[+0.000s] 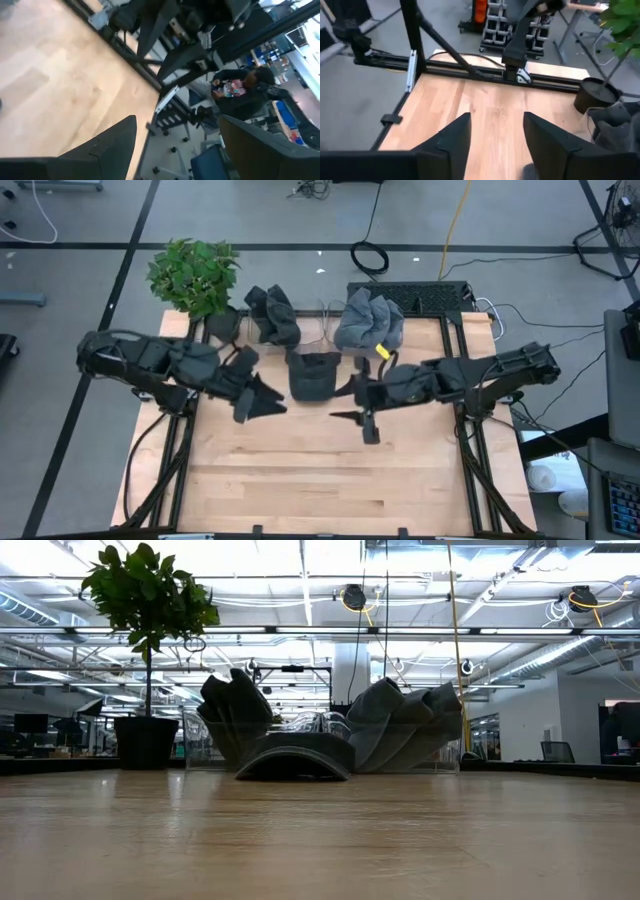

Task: Pick & Place hat
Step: Put the black cap into the left transparent bin

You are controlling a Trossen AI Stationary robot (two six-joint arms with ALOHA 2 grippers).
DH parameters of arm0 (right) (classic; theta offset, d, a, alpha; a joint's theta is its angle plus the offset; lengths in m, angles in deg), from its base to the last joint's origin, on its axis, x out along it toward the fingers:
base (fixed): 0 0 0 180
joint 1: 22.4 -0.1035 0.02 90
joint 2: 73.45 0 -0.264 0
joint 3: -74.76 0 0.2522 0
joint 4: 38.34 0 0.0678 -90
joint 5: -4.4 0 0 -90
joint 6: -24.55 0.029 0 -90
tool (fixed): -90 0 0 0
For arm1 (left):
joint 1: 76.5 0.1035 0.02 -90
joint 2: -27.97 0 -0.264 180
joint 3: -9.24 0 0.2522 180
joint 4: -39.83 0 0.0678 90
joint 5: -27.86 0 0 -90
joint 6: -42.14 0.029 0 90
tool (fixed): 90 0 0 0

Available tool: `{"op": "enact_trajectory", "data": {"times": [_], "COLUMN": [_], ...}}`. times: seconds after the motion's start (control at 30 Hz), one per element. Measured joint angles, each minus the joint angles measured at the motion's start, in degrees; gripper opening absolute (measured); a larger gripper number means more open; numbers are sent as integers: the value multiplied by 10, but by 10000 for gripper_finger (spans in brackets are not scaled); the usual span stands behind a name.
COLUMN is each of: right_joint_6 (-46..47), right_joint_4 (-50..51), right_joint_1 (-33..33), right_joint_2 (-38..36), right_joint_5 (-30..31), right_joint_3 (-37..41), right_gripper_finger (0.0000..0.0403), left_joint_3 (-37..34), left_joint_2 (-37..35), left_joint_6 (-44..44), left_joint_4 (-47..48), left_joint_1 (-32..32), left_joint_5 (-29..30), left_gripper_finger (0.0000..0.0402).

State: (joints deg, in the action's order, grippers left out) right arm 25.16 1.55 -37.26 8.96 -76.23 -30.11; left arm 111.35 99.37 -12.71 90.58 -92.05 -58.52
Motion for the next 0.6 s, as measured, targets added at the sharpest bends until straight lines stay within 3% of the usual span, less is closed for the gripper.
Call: {"op": "enact_trajectory", "data": {"times": [0.2,0.4,0.6], "right_joint_6": [-8,-13,-81], "right_joint_4": [-11,-11,-10], "right_joint_1": [-23,-39,-62], "right_joint_2": [43,100,171], "right_joint_5": [30,41,204], "right_joint_3": [0,0,0], "right_gripper_finger": [203,212,207], "left_joint_3": [0,0,0], "left_joint_2": [0,1,-1], "left_joint_6": [-53,-97,-123], "left_joint_4": [45,83,125], "left_joint_1": [-61,-120,-173], "left_joint_5": [14,35,44], "left_gripper_finger": [296,296,296]}}
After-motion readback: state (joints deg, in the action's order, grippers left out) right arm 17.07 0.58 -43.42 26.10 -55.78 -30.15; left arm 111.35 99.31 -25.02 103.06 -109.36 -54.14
